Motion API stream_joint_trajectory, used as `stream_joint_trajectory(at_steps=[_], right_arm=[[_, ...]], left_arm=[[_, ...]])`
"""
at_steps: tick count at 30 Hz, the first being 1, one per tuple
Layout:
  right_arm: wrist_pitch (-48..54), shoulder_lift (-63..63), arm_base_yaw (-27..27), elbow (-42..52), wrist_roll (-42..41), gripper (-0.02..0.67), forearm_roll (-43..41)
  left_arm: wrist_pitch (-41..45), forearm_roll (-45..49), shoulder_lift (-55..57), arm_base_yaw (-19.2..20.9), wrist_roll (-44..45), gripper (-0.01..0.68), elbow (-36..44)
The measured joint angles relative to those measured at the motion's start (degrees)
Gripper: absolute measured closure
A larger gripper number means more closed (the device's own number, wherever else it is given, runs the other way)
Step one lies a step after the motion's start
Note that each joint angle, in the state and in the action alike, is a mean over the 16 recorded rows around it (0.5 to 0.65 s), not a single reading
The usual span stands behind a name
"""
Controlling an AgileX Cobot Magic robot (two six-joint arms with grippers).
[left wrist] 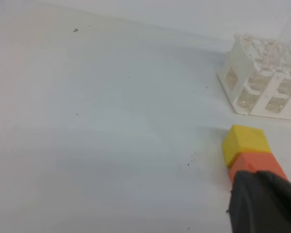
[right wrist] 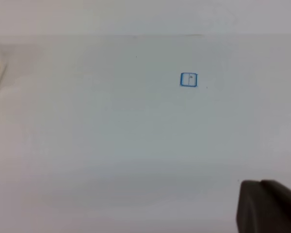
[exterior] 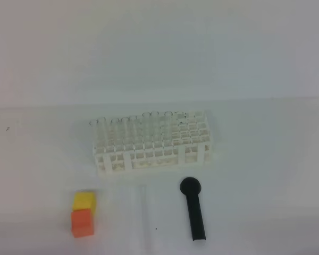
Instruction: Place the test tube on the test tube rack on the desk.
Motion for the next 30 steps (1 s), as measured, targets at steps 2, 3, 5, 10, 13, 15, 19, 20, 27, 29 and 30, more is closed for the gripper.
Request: stream_joint_trajectory(at_steps=[2, 3, 5, 10, 13, 15, 19, 20, 27, 29, 30], right_arm=[[0.0, 0.0, 0.0, 0.0, 0.0, 0.65, 0.0], [0.0, 0.0, 0.0, 0.0, 0.0, 0.65, 0.0], [0.0, 0.0, 0.0, 0.0, 0.0, 0.65, 0.0], [0.0, 0.0, 0.0, 0.0, 0.0, 0.65, 0.0], [0.0, 0.0, 0.0, 0.0, 0.0, 0.65, 0.0], [0.0, 0.0, 0.0, 0.0, 0.0, 0.65, 0.0], [0.0, 0.0, 0.0, 0.0, 0.0, 0.65, 0.0], [0.0, 0.0, 0.0, 0.0, 0.0, 0.65, 0.0], [0.0, 0.0, 0.0, 0.0, 0.0, 0.65, 0.0], [0.0, 0.0, 0.0, 0.0, 0.0, 0.65, 0.0], [0.0, 0.0, 0.0, 0.0, 0.0, 0.65, 0.0]], left_arm=[[0.02, 0.0, 0.0, 0.0, 0.0, 0.674, 0.0], [0.03, 0.0, 0.0, 0.0, 0.0, 0.674, 0.0], [0.04, 0.0, 0.0, 0.0, -0.01, 0.674, 0.0], [0.05, 0.0, 0.0, 0.0, -0.01, 0.674, 0.0], [0.03, 0.31, 0.0, 0.0, 0.18, 0.674, 0.0], [-0.27, 0.79, 0.0, 0.0, 0.36, 0.674, 0.0], [-2.26, 0.11, 0.0, 0.0, -0.3, 0.674, 0.0], [-3.11, -0.56, 0.0, 0.0, -0.8, 0.674, 0.0], [-10.91, -10.54, 0.0, 0.0, -6.62, 0.674, 0.0], [-13.58, -14.34, 0.0, 0.0, -8.66, 0.674, 0.0], [-14.95, -16.55, 0.0, 0.0, -9.85, 0.674, 0.0]])
